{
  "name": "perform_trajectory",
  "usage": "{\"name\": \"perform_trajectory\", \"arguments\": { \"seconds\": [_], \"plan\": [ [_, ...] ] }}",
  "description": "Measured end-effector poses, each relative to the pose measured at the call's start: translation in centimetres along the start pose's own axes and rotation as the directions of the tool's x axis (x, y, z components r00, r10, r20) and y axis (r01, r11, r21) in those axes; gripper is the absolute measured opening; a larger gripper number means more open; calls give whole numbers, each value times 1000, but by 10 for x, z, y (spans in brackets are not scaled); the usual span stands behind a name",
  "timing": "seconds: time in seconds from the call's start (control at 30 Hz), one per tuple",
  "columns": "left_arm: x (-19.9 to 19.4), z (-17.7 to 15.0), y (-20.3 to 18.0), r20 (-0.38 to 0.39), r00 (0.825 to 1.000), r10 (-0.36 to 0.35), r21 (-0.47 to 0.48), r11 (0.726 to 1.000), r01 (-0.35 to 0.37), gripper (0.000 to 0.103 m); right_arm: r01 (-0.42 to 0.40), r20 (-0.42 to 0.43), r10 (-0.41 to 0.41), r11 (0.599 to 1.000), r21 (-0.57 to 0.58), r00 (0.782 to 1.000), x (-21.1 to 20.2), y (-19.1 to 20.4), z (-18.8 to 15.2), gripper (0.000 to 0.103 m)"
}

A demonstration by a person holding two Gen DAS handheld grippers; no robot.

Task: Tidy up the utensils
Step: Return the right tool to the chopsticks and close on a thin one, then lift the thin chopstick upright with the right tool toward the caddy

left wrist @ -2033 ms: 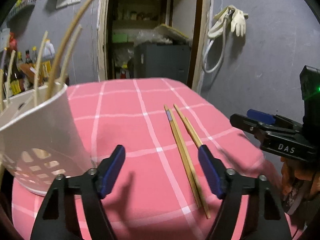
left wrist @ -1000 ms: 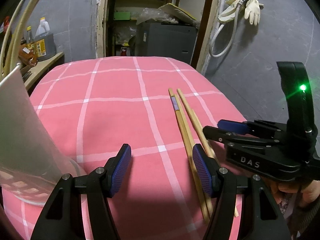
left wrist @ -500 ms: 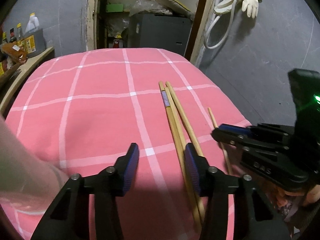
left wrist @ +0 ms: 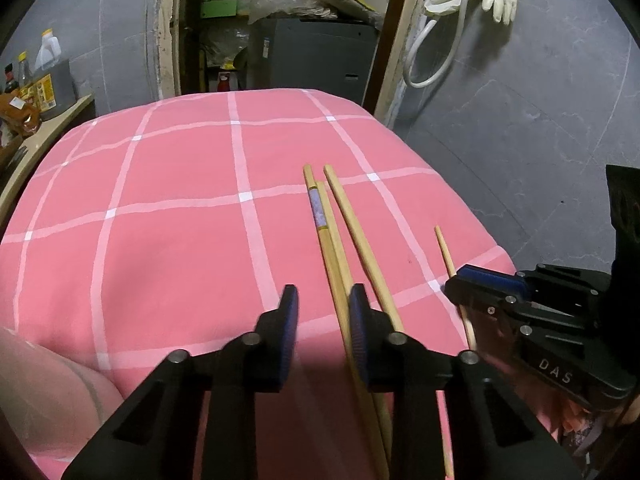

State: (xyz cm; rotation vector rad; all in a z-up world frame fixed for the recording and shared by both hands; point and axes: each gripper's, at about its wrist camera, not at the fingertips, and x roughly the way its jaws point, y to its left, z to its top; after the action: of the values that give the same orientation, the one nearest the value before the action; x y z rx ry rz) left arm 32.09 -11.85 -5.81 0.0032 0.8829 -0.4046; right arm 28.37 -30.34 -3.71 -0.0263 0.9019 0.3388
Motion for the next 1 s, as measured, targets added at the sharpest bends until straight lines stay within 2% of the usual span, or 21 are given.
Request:
{"name": "perform_trajectory", "arguments": {
  "seconds": [0.33,0.53,0.63,0.83,1.0],
  "plan": [
    [10,1,-10,-29,999,16,34,999,-15,20,-21,-4,21,999,31,1000,5,1,2,11],
    [18,8,-5,-42,999,1,-5,1000,-1,18,-58,-6,59,990,128,998,12,-5,6,13],
    [16,7,-6,-44,999,-6,-7,1000,5,9,-44,-12,47,988,149,999,15,-2,10,13],
    [9,6,-3,-56,998,-34,-64,997,30,4,-55,-37,67,963,263,997,14,-10,12,7],
    [-9,-3,-2,-33,997,-63,-95,994,60,4,-98,-11,107,939,329,994,7,-13,2,4]
  ]
}}
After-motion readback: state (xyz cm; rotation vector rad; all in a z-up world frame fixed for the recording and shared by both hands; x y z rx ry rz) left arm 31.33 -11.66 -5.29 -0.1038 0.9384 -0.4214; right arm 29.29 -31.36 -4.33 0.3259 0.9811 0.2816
